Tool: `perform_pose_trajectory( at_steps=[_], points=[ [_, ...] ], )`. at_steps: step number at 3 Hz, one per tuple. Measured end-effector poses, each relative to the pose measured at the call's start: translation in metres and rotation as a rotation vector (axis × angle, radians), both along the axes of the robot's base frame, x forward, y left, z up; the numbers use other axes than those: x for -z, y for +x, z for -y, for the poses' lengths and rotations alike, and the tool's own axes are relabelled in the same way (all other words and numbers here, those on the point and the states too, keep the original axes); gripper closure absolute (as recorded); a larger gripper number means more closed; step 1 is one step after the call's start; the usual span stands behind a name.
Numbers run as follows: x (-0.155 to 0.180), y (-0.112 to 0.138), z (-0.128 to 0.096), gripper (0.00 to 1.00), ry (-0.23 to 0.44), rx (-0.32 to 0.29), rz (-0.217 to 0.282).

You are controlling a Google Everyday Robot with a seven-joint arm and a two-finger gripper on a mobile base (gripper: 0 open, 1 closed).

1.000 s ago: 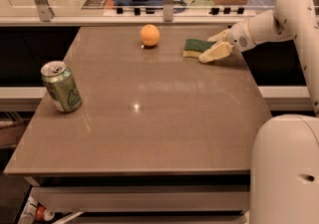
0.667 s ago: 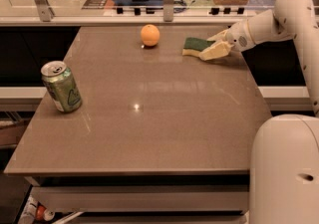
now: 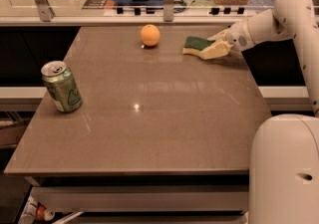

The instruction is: Move sponge near green can

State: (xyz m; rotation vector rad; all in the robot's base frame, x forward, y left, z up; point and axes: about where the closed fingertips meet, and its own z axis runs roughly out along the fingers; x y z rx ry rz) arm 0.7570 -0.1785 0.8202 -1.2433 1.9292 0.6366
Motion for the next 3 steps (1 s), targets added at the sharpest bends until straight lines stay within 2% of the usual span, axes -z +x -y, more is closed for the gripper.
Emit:
perform_pose_trajectory(
  at_steps=[1,3],
  points=[
    [0.000,0.000,0.000,1.00,0.000,0.000,0.000],
    [-0.042,-0.041,-0.020,1.00,-0.051,-0.098,-0.017]
  ],
)
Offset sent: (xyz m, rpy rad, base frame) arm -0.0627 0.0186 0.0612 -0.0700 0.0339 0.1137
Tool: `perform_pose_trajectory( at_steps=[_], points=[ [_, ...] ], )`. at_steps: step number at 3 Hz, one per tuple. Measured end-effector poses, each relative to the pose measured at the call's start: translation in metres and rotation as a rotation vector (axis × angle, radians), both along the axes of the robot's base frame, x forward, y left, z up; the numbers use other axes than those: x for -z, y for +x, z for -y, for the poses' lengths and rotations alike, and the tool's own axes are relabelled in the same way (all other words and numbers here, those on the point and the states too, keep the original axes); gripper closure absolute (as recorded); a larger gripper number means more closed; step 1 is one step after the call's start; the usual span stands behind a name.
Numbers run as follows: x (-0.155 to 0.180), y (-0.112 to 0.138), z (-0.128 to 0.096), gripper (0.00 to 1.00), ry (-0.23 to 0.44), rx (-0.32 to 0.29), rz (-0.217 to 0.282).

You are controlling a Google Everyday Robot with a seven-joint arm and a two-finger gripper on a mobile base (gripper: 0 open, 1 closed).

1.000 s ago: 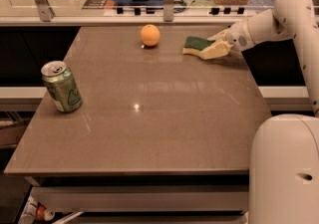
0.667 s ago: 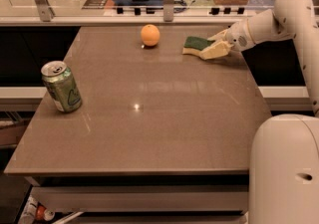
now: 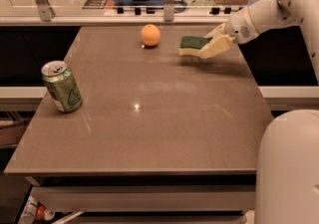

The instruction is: Move sponge near green can

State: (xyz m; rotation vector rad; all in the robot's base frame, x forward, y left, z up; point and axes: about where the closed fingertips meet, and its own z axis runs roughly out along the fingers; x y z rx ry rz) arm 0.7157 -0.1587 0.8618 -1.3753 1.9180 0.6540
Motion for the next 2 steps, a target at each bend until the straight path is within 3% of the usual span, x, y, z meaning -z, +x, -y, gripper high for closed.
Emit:
perform_pose_trajectory(
  at_steps=[2],
  points=[
    [-0.035,-0.036,-0.026,1.00,-0.021,-0.086,0.053]
  ],
)
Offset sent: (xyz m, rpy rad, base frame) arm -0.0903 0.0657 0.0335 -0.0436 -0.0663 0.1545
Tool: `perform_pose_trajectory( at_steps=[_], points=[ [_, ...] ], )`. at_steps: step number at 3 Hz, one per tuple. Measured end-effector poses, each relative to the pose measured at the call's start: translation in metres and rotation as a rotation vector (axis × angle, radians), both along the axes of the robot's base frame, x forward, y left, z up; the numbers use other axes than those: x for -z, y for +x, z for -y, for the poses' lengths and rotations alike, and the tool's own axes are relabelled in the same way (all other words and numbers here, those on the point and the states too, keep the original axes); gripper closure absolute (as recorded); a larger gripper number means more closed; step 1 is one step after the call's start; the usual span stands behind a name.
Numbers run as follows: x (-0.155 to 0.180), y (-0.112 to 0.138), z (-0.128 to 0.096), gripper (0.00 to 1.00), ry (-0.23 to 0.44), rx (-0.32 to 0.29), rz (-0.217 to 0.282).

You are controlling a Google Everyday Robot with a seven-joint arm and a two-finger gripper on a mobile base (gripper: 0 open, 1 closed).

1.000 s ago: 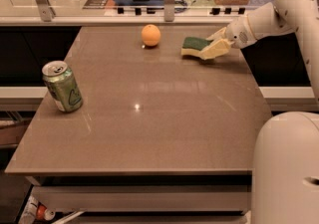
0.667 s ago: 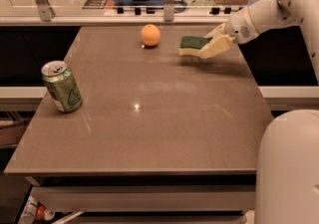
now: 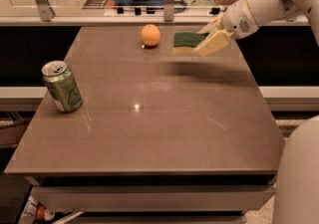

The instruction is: Move sponge near green can

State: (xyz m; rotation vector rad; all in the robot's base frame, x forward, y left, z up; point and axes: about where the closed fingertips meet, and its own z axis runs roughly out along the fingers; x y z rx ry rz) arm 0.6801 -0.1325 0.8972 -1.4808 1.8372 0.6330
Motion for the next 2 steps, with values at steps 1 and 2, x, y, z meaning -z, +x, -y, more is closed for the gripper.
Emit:
perform_pose_trajectory(
  at_steps=[1,2],
  points=[
    [-0.017,-0.027,-0.023,1.00,-0.009,-0.014,0.058],
    [-0.011,-0.058,-0.049,1.00,-0.007,-0.018,0.077]
  ],
)
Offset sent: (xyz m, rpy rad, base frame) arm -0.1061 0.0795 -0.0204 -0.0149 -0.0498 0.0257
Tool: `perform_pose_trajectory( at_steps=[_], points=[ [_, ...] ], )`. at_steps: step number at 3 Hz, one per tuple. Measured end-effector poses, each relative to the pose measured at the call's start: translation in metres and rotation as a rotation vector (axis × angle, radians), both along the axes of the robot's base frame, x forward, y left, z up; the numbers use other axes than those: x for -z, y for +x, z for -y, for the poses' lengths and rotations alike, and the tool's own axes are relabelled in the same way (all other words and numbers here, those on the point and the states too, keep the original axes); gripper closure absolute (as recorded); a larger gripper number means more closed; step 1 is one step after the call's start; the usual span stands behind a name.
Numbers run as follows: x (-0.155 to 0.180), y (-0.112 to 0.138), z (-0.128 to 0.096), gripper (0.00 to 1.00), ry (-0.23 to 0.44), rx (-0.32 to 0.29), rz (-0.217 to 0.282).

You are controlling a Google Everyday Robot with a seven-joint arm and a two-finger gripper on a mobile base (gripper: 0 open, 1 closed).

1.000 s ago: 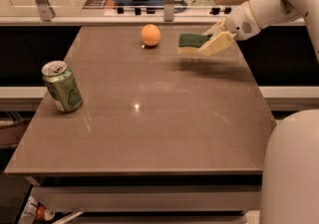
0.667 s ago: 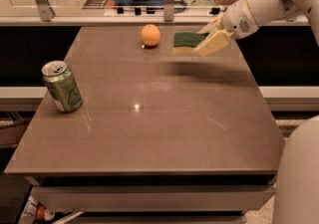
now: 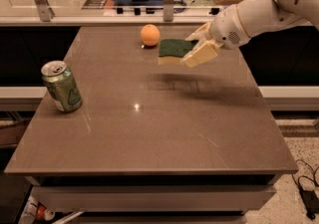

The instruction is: Move sponge near green can

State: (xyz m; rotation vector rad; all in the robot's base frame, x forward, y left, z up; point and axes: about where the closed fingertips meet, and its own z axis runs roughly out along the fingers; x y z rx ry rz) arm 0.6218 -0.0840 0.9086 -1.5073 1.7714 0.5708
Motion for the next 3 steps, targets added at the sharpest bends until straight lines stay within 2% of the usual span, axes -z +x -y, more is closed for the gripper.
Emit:
perform_pose_trajectory(
  at_steps=[1,2,3],
  points=[
    [0.019,-0.028,-0.024,1.00,-0.013,-0.027,-0.024],
    [0.034,-0.050,-0.042,1.00,-0.024,-0.060,-0.064],
    [0.041,-0.068,-0.061,1.00,-0.035,-0.096,-0.082]
  ],
)
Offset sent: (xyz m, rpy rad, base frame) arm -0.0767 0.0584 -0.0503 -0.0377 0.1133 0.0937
